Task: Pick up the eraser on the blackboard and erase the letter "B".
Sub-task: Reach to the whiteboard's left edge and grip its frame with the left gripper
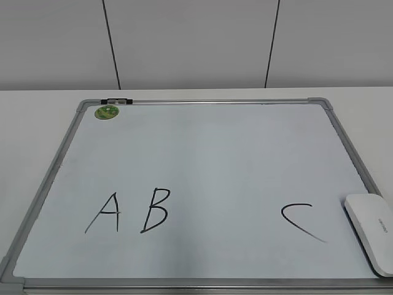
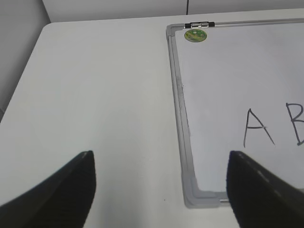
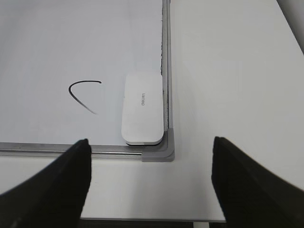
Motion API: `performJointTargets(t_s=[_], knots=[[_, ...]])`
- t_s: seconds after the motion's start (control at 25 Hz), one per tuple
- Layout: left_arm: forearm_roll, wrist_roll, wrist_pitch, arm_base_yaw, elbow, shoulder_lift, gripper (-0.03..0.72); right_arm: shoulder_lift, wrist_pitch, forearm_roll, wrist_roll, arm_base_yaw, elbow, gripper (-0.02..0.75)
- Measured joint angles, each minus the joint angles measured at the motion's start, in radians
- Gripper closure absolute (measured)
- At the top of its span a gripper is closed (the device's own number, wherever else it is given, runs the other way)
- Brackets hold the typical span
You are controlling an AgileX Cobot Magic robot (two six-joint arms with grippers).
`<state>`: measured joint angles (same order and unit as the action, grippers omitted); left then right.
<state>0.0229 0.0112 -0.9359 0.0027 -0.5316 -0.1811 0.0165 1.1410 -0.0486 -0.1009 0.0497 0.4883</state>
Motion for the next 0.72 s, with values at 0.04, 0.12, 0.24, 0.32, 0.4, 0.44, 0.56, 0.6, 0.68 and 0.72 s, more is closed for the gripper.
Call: performJointTargets(t_s=[0.04, 0.12, 0.24, 0.32, 0.4, 0.44, 0.56, 0.6, 0.68, 0.72], knots=[[0.005, 0.000, 0.035, 0.000, 0.000, -0.048, 0.055, 0.000, 0.000, 0.000, 0.000, 0.000, 0.000, 0.151], [0.007, 0.000, 0.114, 0.000, 0.000, -0.144, 0.055, 0.000, 0.000, 0.000, 0.000, 0.000, 0.000, 0.151], [0.013, 0.000, 0.204, 0.000, -0.003, -0.303, 0.057, 0.000, 0.000, 0.000, 0.000, 0.000, 0.000, 0.151], [0.018, 0.000, 0.224, 0.000, -0.016, -0.417, 0.059, 0.000, 0.000, 0.000, 0.000, 0.000, 0.000, 0.151], [0.027, 0.000, 0.240, -0.005, -0.041, -0.517, 0.062, 0.000, 0.000, 0.000, 0.000, 0.000, 0.000, 0.151], [0.029, 0.000, 0.242, -0.008, -0.057, -0.571, 0.062, 0.000, 0.000, 0.000, 0.000, 0.000, 0.000, 0.151], [0.033, 0.000, 0.248, -0.030, -0.114, -0.720, 0.067, 0.000, 0.000, 0.000, 0.000, 0.000, 0.000, 0.151], [0.033, 0.000, 0.248, -0.038, -0.137, -0.775, 0.069, 0.000, 0.000, 0.000, 0.000, 0.000, 0.000, 0.151], [0.035, 0.000, 0.248, -0.056, -0.179, -0.870, 0.073, 0.000, 0.000, 0.000, 0.000, 0.000, 0.000, 0.151], [0.035, 0.000, 0.248, -0.062, -0.203, -0.920, 0.075, 0.000, 0.000, 0.000, 0.000, 0.000, 0.000, 0.151]])
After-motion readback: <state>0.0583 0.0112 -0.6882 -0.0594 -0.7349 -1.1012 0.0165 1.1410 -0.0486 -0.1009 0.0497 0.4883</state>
